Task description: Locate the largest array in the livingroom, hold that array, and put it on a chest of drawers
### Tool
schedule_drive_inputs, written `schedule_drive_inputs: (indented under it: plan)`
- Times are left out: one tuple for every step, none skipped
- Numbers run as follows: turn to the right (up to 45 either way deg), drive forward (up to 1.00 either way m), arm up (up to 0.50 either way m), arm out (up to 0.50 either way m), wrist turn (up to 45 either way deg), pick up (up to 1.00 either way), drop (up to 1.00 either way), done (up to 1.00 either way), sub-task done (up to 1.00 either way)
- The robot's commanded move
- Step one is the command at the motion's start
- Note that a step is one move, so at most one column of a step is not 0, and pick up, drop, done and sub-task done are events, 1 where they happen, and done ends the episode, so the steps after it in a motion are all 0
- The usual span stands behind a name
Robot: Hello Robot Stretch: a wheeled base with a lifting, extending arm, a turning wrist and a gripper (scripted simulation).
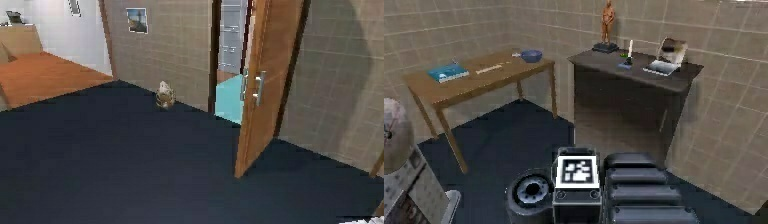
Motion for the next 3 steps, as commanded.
schedule_drive_inputs:
  plan:
    - [0.0, 1.00, 0.00, 0.00, 0.0, 0.00, 0.00, 0.00, 0.00]
    - [0.0, 0.55, 0.00, 0.00, 0.0, 0.00, 0.00, 0.00, 0.00]
    - [30.0, 0.00, 0.00, 0.00, 0.0, 0.00, 0.00, 0.00, 0.00]
